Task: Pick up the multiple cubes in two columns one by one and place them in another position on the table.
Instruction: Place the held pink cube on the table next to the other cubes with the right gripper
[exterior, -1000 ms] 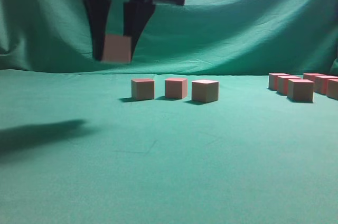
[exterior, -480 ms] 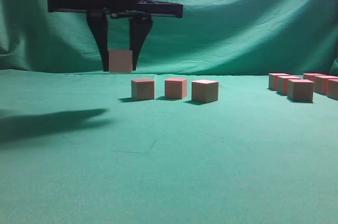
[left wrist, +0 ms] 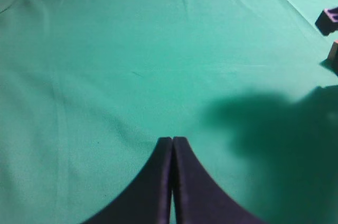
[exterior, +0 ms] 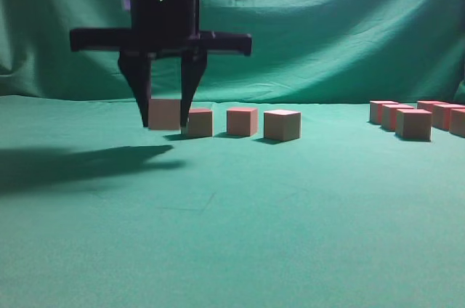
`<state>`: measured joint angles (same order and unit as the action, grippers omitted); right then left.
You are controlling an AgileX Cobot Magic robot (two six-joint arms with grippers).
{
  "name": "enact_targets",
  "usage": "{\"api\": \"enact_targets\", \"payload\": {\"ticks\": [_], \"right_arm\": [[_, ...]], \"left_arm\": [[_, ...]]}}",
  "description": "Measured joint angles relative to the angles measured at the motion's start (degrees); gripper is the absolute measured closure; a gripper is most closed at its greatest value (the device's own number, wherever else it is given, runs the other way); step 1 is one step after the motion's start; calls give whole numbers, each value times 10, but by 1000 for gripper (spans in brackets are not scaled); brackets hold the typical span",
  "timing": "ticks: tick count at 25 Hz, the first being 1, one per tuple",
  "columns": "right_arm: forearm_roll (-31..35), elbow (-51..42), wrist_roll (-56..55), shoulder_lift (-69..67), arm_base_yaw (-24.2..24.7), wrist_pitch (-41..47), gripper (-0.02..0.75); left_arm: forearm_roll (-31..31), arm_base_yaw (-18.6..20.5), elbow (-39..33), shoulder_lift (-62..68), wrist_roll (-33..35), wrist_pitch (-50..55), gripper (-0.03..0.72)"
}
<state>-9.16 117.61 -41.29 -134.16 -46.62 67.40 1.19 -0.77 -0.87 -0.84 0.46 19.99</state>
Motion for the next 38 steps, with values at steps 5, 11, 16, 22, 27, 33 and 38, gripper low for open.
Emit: {"api": "enact_targets", "payload": {"ticks": [5,11,16,22,27,33,38], "right_arm": [[-4,0,0,-5,0,-19,493],[-11,0,-4,-8,0,-30,493],[-11,0,-6,-13,0,-28,493],[-21,0,-8,-13,0,-28,493],[-23,0,-8,-13,0,-28,493],[-13,0,15,-13,0,-26,493],[-12,0,16,-13,0,-19,425]], "left_arm": [[0,0,0,0,0,0,688],[0,0,0,0,0,0,688],[0,0,0,0,0,0,688],[0,0,0,0,0,0,688],[0,0,0,0,0,0,688],[0,0,0,0,0,0,688],[0,0,0,0,0,0,688]]}}
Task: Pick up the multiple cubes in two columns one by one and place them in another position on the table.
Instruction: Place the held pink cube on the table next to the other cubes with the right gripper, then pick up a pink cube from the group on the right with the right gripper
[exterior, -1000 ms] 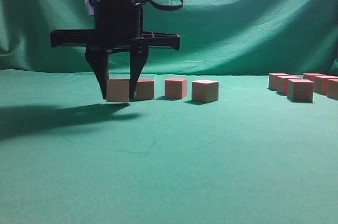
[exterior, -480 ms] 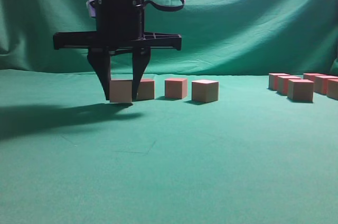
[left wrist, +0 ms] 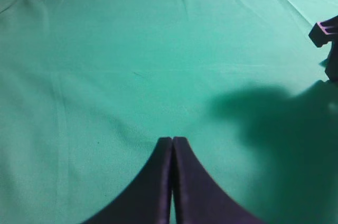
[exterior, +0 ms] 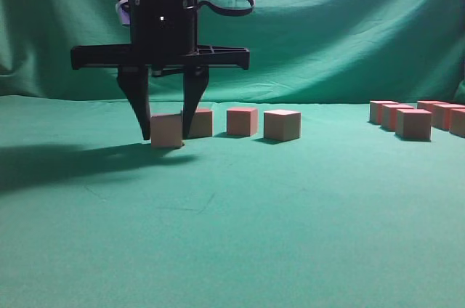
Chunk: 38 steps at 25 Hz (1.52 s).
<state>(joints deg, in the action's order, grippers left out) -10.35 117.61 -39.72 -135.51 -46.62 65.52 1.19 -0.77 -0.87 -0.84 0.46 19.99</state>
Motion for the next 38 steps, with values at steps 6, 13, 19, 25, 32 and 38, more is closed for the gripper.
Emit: {"api": "enact_targets", "payload": {"ticks": [6,13,19,25,32,38], "right_arm": [[-2,0,0,0,0,0,377],[13,0,32,0,0,12,180],[24,8,68,0,0,47,92],[50,44,105,49,0,51,147],[51,50,195,161,0,58,202],[3,40,248,264,0,62,202]], "left_arm": [[0,0,0,0,0,0,688],[0,0,0,0,0,0,688],[0,0,0,0,0,0,688],[0,0,0,0,0,0,688],[0,0,0,0,0,0,688],[0,0,0,0,0,0,688]]}}
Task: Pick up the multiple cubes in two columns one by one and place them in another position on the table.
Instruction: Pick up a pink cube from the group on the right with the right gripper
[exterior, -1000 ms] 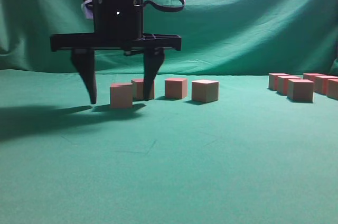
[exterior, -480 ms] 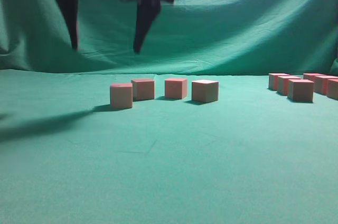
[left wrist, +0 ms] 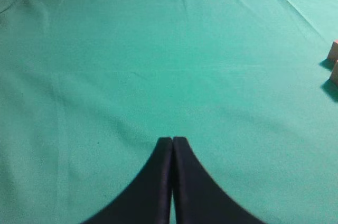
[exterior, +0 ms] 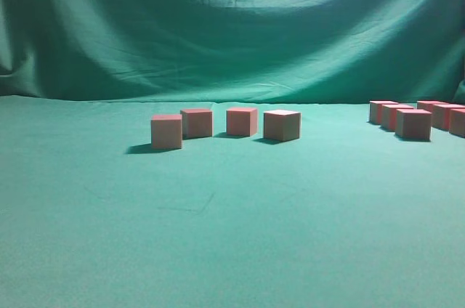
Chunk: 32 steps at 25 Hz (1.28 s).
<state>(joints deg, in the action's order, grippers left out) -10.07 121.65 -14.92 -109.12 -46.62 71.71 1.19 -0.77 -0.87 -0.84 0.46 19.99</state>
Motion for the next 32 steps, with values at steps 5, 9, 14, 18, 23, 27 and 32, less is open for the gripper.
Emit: {"api": "enact_targets", "payload": {"ticks": [5,9,14,18,23,27,32], "right_arm": [[-94,-75,0,76,16,2,202],[-108,-155,-15,102,73,2,202],[-108,-266,-48,103,164,-2,202],[-91,-351,-65,100,238,-11,202],[-13,-433,-67,100,299,-104,202],[2,-454,-68,100,308,-188,202],[2,-454,-80,78,309,-240,202]], "left_arm": [[0,0,0,0,0,0,688],[0,0,0,0,0,0,688],[0,0,0,0,0,0,688],[0,0,0,0,0,0,688],[0,0,0,0,0,0,688],[0,0,0,0,0,0,688],[0,0,0,0,0,0,688]]}}
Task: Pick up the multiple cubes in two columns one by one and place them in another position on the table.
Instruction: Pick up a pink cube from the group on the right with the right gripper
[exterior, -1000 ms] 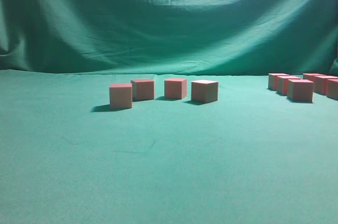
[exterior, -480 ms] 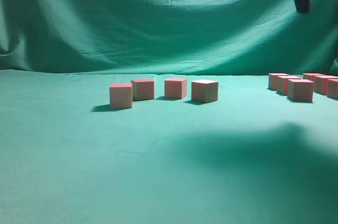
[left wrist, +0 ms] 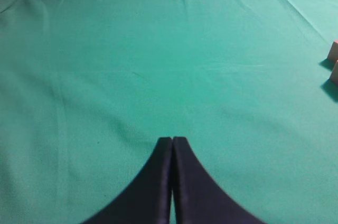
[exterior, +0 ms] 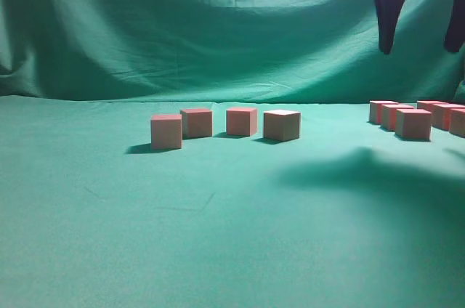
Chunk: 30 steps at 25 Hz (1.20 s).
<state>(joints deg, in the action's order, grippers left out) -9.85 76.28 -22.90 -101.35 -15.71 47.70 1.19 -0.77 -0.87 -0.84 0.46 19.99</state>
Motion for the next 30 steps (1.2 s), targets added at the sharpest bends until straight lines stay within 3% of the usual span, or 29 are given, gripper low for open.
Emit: {"api": "enact_targets", "payload": {"ticks": [21,24,27,30], "right_arm": [[-6,0,-33,-119,0,-82,202],[-10,0,-33,-122,0,-86,304],[-15,0,-38,-122,0,-91,459],[-27,0,-45,-122,0,-88,475]], "left_arm": [[0,0,0,0,0,0,688],[0,0,0,0,0,0,688],[0,0,0,0,0,0,688],[0,0,0,0,0,0,688]]}}
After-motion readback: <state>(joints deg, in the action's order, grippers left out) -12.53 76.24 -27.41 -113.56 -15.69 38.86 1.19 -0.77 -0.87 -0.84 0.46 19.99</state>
